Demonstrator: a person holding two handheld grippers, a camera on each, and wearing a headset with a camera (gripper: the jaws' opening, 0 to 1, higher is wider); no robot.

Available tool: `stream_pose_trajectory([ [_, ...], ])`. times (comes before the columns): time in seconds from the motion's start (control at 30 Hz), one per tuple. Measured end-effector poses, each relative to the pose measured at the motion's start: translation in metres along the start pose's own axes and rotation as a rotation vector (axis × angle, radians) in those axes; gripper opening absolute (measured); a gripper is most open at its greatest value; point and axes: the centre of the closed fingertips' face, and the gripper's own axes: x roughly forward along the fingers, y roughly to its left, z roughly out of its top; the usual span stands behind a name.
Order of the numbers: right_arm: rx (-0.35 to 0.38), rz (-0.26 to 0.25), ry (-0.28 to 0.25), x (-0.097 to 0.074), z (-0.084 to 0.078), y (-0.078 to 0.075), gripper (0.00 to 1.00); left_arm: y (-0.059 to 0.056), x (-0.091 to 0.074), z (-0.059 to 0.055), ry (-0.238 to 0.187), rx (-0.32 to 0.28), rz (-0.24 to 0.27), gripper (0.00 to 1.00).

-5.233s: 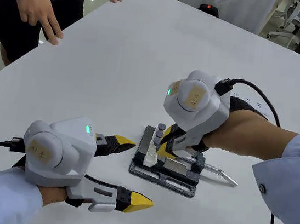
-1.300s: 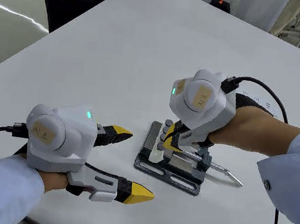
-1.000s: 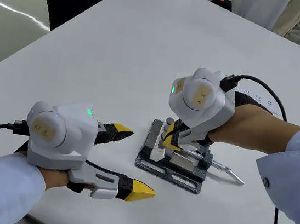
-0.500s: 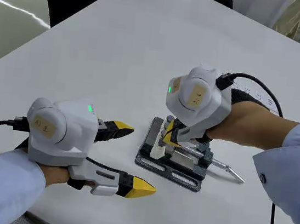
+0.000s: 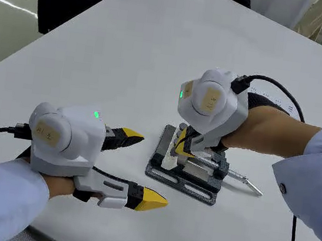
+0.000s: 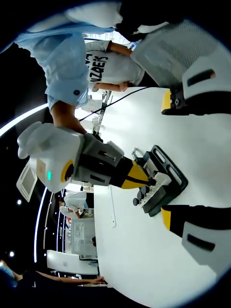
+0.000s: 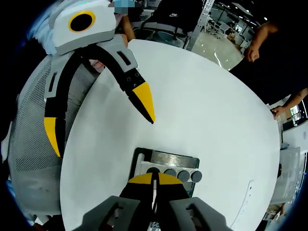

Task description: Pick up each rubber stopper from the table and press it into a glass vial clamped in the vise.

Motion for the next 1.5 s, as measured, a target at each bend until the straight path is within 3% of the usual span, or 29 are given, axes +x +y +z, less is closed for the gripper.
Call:
stream_pose_trajectory([
  [0.47,0.003,-0.004,0.029,0.0007,0.0007,-0.0001,0.00,-0.0004,0.0009,-0.0002,0.002,0.002,-0.003,0.73],
  [0.93,-0.046,0.008,0.087,0.0016,0.0006,0.0006,0.00,0.0010,0.0010,-0.0001,-0.001,0.002,0.000,0.73],
  [1.5,0.007,0.017,0.050,0.0005,0.0001,-0.0001,0.00,0.0007,0.0005,0.0008,-0.003,-0.001,0.001,0.73],
])
